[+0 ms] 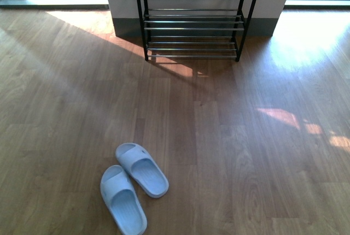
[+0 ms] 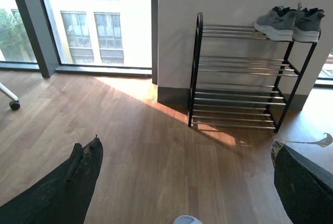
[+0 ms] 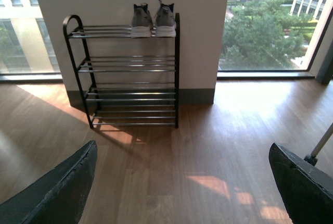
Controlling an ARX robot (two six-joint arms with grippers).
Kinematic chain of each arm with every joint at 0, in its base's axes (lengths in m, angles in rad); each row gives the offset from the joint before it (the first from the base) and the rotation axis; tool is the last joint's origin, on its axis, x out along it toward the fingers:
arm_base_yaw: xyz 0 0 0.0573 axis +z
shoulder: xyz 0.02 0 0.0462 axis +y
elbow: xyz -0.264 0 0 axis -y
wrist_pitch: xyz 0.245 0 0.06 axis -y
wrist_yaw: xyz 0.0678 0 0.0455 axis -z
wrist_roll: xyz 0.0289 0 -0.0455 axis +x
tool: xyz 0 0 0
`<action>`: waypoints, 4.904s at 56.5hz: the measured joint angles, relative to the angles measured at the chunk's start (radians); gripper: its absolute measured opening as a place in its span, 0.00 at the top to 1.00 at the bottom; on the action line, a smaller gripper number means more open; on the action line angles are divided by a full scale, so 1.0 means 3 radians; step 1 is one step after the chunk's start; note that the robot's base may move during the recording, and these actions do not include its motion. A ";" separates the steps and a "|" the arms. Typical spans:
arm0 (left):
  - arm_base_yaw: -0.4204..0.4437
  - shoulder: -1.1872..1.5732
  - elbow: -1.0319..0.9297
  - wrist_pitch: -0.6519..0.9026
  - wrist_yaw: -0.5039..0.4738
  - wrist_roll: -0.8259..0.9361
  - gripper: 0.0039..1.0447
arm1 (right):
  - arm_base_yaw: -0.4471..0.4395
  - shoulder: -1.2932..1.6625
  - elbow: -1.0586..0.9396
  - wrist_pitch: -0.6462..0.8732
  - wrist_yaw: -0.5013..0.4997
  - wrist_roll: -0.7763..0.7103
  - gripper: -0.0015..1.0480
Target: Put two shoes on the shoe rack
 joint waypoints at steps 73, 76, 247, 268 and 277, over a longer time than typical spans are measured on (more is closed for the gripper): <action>0.0000 0.0000 0.0000 0.0000 0.0001 0.0000 0.09 | 0.0000 -0.0003 0.0000 0.0000 0.0013 0.0000 0.09; 0.0000 0.0000 0.0000 0.0000 0.0003 0.0000 0.09 | 0.0000 -0.0003 0.0000 0.0000 0.0014 -0.0001 0.09; 0.0000 0.0000 0.0000 0.0000 -0.0009 0.0000 0.09 | 0.0000 -0.0004 0.0000 0.0000 0.0000 -0.0001 0.09; 0.0000 0.0000 0.0000 0.0000 -0.0009 0.0000 0.09 | -0.0001 -0.0003 0.0000 0.0000 -0.0001 -0.0001 0.09; 0.0000 0.0000 0.0000 0.0000 -0.0010 0.0000 0.09 | -0.0001 -0.0003 0.0000 0.0000 -0.0001 -0.0001 0.09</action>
